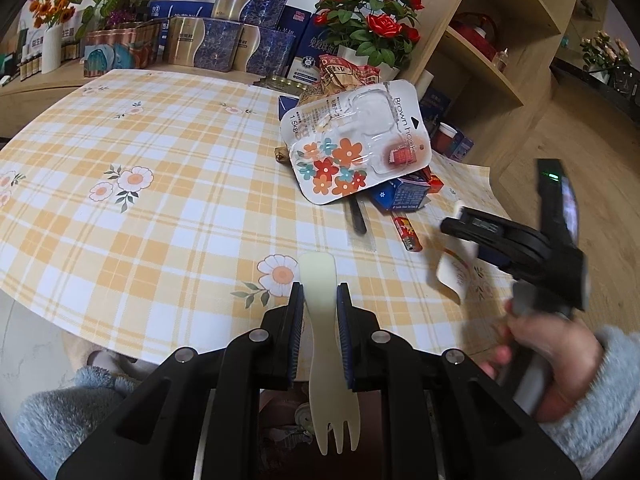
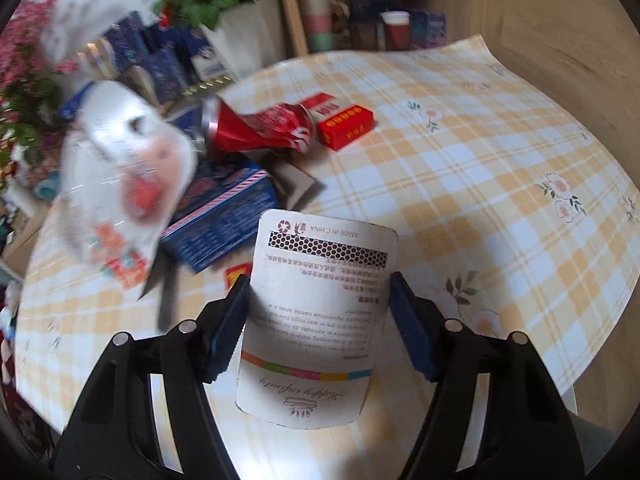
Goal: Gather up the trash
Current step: 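Carry the card over the brown bin and open the right gripper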
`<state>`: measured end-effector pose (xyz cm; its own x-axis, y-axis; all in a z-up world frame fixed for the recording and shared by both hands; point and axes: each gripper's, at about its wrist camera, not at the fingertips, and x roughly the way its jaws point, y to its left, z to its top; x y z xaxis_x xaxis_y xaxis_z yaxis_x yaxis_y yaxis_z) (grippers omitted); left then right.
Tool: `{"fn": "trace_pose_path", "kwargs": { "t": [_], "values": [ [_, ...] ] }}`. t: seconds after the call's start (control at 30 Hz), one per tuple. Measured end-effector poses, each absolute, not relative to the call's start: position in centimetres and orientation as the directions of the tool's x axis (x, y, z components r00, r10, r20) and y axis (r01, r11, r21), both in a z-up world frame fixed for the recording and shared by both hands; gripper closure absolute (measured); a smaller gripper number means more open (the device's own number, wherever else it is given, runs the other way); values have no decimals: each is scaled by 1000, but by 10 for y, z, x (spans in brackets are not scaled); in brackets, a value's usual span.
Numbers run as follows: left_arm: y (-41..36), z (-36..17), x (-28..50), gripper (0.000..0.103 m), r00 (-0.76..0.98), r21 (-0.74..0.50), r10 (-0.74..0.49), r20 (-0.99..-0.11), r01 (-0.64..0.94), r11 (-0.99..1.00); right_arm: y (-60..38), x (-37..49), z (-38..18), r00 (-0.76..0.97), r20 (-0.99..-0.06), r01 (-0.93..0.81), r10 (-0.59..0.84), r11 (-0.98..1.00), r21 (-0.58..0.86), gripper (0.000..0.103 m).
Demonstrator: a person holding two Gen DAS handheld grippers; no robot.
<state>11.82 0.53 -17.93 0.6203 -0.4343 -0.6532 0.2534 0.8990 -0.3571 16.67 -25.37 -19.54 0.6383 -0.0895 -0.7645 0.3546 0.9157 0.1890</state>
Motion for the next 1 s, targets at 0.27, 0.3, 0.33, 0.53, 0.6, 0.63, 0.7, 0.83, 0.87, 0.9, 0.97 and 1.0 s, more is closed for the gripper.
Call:
{"fn": "trace_pose_path", "kwargs": {
  "t": [0.27, 0.3, 0.33, 0.53, 0.6, 0.63, 0.7, 0.83, 0.87, 0.9, 0.97, 1.0],
  "values": [
    [3, -173, 95, 86, 620, -315, -418, -664, 274, 909, -247, 85, -178, 702, -712, 245, -5, 940, 236, 34],
    [3, -173, 92, 86, 621, -312, -416, -665, 275, 909, -248, 74, -179, 701, -713, 237, 14, 939, 251, 34],
    [4, -172, 89, 86, 621, -309, -414, -665, 276, 910, -248, 64, -180, 698, -715, 229, 29, 938, 262, 34],
    [5, -168, 72, 86, 627, -288, -405, -666, 284, 914, -237, 21, -197, 639, -754, 174, 153, 926, 336, 34],
    [5, -166, 68, 86, 629, -285, -403, -665, 285, 915, -230, 14, -204, 611, -770, 163, 182, 923, 347, 34],
    [5, -166, 66, 86, 630, -285, -403, -664, 285, 915, -225, 10, -208, 600, -777, 154, 192, 925, 348, 34],
    [6, -164, 63, 86, 633, -285, -405, -660, 287, 914, -216, 6, -217, 573, -791, 138, 212, 927, 348, 34],
    [6, -163, 60, 86, 636, -283, -406, -657, 291, 914, -204, 5, -237, 511, -822, 132, 250, 922, 363, 34],
    [7, -163, 60, 86, 635, -284, -406, -657, 290, 914, -203, 6, -242, 500, -827, 134, 255, 921, 365, 34],
    [7, -164, 60, 86, 634, -285, -406, -659, 289, 914, -202, 8, -249, 483, -835, 141, 263, 918, 370, 34],
    [8, -166, 60, 86, 630, -286, -405, -663, 286, 914, -202, 9, -262, 455, -846, 161, 276, 910, 383, 33],
    [8, -167, 60, 86, 627, -287, -405, -666, 285, 914, -202, 10, -272, 424, -855, 176, 298, 899, 401, 33]
  ]
}}
